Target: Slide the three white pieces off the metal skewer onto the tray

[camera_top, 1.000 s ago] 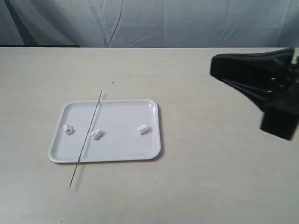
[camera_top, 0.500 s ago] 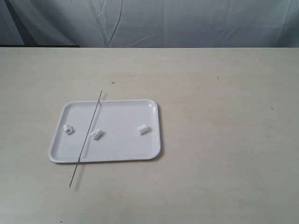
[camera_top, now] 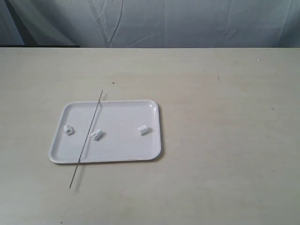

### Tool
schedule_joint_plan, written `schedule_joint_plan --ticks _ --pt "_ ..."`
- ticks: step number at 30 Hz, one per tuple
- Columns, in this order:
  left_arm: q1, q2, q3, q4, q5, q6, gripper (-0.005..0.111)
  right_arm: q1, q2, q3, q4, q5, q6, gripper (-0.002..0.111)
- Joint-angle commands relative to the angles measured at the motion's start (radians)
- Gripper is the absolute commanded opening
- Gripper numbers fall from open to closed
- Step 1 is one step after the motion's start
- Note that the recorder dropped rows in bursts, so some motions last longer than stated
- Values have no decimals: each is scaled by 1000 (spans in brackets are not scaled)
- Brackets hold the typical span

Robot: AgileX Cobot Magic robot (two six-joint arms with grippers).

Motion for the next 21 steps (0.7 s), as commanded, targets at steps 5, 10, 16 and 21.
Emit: schedule_joint_plan --ticks 5,10,16,21 --pt "46 -21 -1 22 -13 0 0 -9 -14 21 0 58 -4 -1" --pt "46 -21 -1 132 11 0 0 -207 -16 134 33 -55 10 -1" --pt "46 -21 36 135 169 0 0 -323 -16 240 0 -10 -4 -1" --pt "46 -21 195 105 -43 0 0 -323 -16 317 12 37 -88 -1"
